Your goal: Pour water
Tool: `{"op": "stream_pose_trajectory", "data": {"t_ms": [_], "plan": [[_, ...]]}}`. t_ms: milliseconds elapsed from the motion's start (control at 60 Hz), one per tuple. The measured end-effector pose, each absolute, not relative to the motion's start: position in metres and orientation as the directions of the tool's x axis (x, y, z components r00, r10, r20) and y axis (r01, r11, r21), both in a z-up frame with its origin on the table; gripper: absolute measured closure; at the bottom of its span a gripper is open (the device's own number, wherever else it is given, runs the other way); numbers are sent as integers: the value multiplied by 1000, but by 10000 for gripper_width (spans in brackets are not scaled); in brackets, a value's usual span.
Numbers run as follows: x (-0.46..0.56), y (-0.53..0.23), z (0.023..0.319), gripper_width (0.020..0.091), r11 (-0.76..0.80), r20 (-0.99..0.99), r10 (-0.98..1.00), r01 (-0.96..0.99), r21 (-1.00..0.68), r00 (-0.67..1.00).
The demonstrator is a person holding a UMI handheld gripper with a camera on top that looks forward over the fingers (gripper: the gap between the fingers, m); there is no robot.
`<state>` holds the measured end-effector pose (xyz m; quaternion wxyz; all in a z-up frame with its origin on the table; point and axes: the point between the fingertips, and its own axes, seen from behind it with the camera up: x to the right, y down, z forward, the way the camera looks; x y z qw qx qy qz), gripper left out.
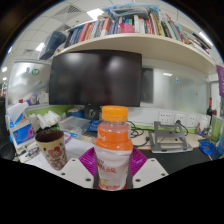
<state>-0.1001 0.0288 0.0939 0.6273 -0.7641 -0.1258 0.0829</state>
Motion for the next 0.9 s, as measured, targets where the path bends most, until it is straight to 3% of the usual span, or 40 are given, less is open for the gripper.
{"op": "stream_pose_trajectory", "data": {"t_ms": [100,283,367,400,633,900], "plan": [[-97,25,95,689,-169,34,282,85,-982,959],[-94,24,90,530,-238,43,260,107,-965,965],[-84,16,93,341,-277,71,226,133,-952,972],[-81,10,98,303,-278,87,215,147,-949,973],[-70,-62,142,302,-370,60,110,97,-924,992],[-58,-118,200,305,-364,35,-7,30,-931,999]]}}
